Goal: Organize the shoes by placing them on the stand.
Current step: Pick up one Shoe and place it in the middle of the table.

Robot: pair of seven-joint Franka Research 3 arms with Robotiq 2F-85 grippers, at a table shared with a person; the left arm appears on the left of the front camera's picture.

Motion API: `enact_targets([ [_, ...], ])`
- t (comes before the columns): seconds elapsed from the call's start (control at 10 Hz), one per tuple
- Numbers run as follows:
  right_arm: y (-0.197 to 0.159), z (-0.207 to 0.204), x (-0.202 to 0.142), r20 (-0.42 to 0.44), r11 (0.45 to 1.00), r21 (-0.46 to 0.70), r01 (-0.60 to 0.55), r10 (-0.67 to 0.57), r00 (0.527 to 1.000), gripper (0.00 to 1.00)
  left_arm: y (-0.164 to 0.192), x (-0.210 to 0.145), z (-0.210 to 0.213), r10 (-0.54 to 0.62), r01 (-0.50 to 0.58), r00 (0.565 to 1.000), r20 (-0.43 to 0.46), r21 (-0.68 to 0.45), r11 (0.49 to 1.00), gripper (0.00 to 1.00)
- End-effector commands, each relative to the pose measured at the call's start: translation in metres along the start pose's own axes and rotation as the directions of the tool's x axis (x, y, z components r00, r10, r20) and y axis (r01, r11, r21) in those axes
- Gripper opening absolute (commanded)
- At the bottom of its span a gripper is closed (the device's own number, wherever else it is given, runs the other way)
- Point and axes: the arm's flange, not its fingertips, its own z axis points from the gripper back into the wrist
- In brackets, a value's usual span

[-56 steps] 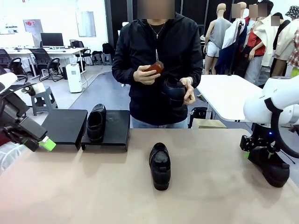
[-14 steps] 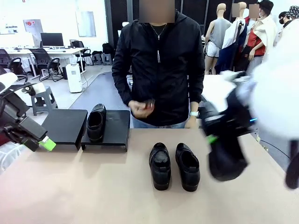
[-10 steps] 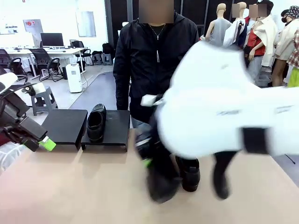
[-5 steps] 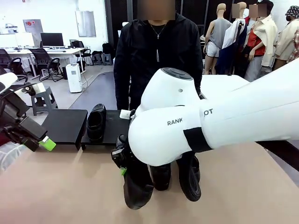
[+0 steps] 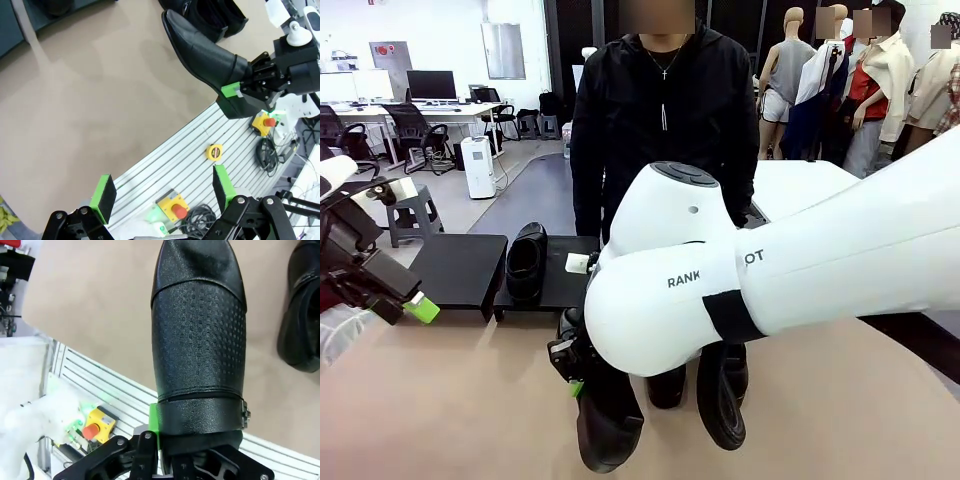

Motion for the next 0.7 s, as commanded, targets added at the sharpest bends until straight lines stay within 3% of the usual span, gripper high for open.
enact_targets([
  [0.0, 0.007, -0.023, 0.015, 0.022, 0.998, -0.008, 0.058, -0.058, 0.998, 0.00, 0.000, 0.001, 0.001, 0.004, -0.004, 1.000, 0.003, -0.021, 1.000, 1.00],
  [0.3, 0.012, -0.051, 0.034, 0.013, 0.981, -0.053, 0.187, -0.186, 0.982, 0.00, 0.000, 0.001, 0.001, 0.004, -0.004, 1.000, 0.003, -0.021, 1.000, 1.00],
  [0.4, 0.013, -0.056, 0.037, 0.009, 0.971, -0.065, 0.231, -0.231, 0.973, 0.07, 0.000, 0.001, 0.001, 0.004, -0.004, 1.000, 0.003, -0.021, 1.000, 1.00],
  [0.5, 0.014, -0.057, 0.037, 0.005, 0.970, -0.056, 0.235, -0.235, 0.972, 0.48, 0.000, 0.001, 0.001, 0.004, -0.004, 1.000, 0.003, -0.021, 1.000, 1.00],
  [0.6, 0.012, -0.056, 0.037, 0.001, 0.971, -0.047, 0.235, -0.236, 0.972, 1.00, 0.000, 0.001, 0.001, 0.004, -0.004, 1.000, 0.003, -0.021, 1.000, 1.00],
])
